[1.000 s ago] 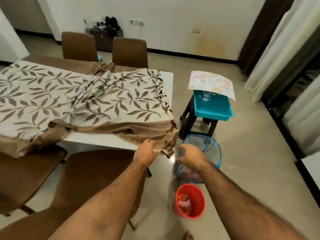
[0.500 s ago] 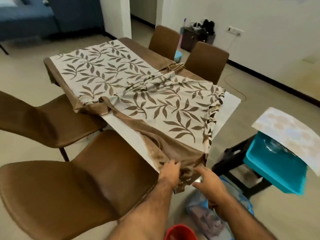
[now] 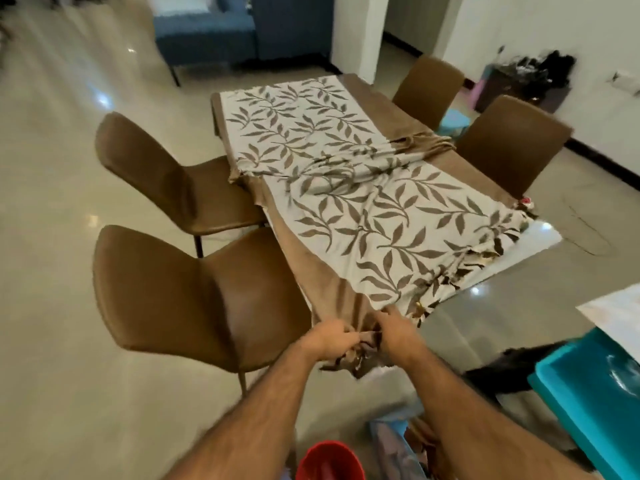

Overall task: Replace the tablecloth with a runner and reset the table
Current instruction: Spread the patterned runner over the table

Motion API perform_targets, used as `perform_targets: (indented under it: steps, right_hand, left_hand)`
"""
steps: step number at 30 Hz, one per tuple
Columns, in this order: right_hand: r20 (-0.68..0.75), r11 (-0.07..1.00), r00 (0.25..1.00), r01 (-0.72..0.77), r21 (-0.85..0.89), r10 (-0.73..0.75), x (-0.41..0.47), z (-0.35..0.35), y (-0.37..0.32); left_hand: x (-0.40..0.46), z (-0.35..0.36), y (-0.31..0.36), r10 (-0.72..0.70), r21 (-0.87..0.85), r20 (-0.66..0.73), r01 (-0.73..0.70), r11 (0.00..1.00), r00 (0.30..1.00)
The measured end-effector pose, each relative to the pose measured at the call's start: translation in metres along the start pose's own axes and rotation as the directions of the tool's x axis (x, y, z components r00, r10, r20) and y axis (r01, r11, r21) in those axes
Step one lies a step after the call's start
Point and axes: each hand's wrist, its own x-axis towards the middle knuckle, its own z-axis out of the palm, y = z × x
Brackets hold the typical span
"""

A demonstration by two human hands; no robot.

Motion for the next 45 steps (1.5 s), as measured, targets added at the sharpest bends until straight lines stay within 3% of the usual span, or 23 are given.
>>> perform_targets:
  steps: [4, 7, 12, 14, 16, 18, 20, 24, 29, 35, 37, 42, 45]
  right_hand:
    - [-0.035, 0.998, 0.999, 0.033, -0.058, -0.035, -0.018, -0.008, 0.012]
    - [-0.066, 0.991, 0.992, 0.102, -0.083, -0.107, -0.036, -0.015, 0.037]
    - [0.041, 0.985, 0.985, 0.170, -0.025, -0.169, -0.057, -0.020, 0.054]
    - [0.053, 0.979, 0.978, 0.204, -0.007, -0.203, -0.062, -0.021, 0.050]
    - [0.017, 0.978, 0.977, 0.211, 0.011, -0.211, -0.066, -0.022, 0.044]
    - [-0.026, 0.980, 0.980, 0.197, 0.029, -0.196, -0.073, -0.024, 0.038]
    - [-0.066, 0.982, 0.981, 0.183, 0.054, -0.180, -0.076, -0.027, 0.035]
    - [-0.071, 0.980, 0.984, 0.172, 0.103, -0.165, -0.082, -0.034, 0.035]
    - [-0.035, 0.973, 0.985, 0.172, 0.154, -0.168, -0.081, -0.044, 0.063]
    - [-0.061, 0.993, 0.992, 0.105, -0.051, -0.108, -0.057, -0.041, 0.154]
    - [-0.043, 0.990, 0.992, 0.115, -0.085, -0.119, -0.046, -0.040, 0.184]
    - [-0.173, 0.973, 0.961, 0.197, -0.124, -0.216, -0.023, -0.053, 0.221]
    - [-0.102, 0.969, 0.972, 0.195, -0.154, -0.212, -0.010, -0.050, 0.232]
  left_hand:
    - [-0.027, 0.029, 0.014, -0.082, -0.133, 0.020, 0.084, 0.988, 0.996]
    - [-0.038, 0.051, 0.021, -0.136, -0.113, 0.073, 0.143, 0.983, 0.988]
    - [-0.050, 0.065, 0.032, -0.236, -0.073, 0.217, 0.257, 0.964, 0.947]
    - [-0.055, 0.063, 0.034, -0.242, -0.029, 0.161, 0.249, 0.968, 0.957]
    - [-0.056, 0.063, 0.036, -0.155, 0.014, 0.001, 0.155, 0.988, 0.988]
    - [-0.055, 0.066, 0.041, -0.060, -0.072, -0.130, 0.051, 0.996, 0.990]
    - [-0.050, 0.070, 0.047, -0.004, -0.108, -0.158, -0.013, 0.994, 0.987]
    - [-0.041, 0.086, 0.059, 0.034, 0.145, -0.330, 0.015, 0.989, 0.943]
    - [-0.052, 0.089, 0.077, -0.005, 0.144, -0.391, 0.067, 0.987, 0.920]
    - [-0.055, 0.085, 0.097, -0.023, -0.037, -0.497, 0.005, 0.999, 0.867]
    - [-0.054, 0.092, 0.097, -0.069, -0.095, -0.542, 0.020, 0.995, 0.838]
    - [-0.051, 0.120, 0.094, -0.253, -0.221, -0.593, 0.147, 0.964, 0.765]
    - [-0.049, 0.135, 0.093, -0.315, -0.335, -0.614, 0.123, 0.934, 0.723]
